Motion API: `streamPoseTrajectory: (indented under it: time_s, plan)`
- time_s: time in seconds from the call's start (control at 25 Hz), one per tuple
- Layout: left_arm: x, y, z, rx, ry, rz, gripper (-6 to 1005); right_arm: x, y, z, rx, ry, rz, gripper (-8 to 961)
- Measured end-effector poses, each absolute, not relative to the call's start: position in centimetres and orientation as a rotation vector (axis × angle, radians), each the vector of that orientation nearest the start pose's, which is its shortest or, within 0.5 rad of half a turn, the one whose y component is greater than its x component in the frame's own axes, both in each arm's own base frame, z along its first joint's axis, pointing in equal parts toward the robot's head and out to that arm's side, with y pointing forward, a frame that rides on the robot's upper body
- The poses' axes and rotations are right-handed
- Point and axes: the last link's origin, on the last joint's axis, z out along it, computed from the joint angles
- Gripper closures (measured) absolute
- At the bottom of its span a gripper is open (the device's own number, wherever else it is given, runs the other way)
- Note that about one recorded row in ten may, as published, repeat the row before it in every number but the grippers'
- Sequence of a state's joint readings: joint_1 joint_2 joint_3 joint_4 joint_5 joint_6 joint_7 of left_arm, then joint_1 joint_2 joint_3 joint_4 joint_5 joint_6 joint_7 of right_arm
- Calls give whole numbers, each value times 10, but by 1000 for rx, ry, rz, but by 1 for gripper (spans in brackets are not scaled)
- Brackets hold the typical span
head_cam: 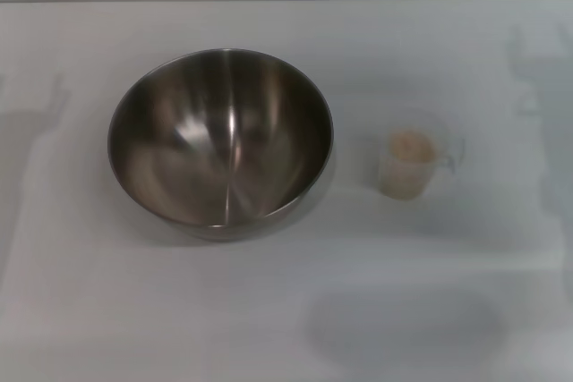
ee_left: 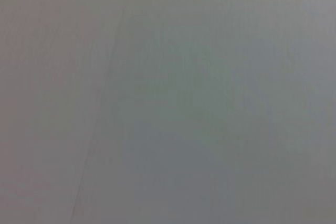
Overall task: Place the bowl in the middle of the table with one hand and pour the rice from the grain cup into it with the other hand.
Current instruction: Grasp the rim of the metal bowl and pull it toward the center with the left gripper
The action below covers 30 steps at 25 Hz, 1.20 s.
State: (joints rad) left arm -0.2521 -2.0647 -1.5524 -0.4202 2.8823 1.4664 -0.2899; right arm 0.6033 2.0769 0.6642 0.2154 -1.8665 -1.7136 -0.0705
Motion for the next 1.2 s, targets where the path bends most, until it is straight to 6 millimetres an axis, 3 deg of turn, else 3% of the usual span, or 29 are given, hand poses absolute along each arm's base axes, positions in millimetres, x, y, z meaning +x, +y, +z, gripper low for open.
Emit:
streamPoseTrajectory:
  time_s: [0.72,1.08,1.12,1.2]
  plan:
    - [-307,307,80,-1244,-269,-1060,157,230,349,48,-1183,14,1066,290]
    - [-308,343,105,-1200,-433,-959,157,229,349,48,-1181,15,1069,290]
    - [-303,357,120,-1189,-509,-931,157,229,349,48,-1181,15,1069,290]
    - [-298,363,127,-1196,-558,-912,158,229,349,48,-1181,15,1069,289]
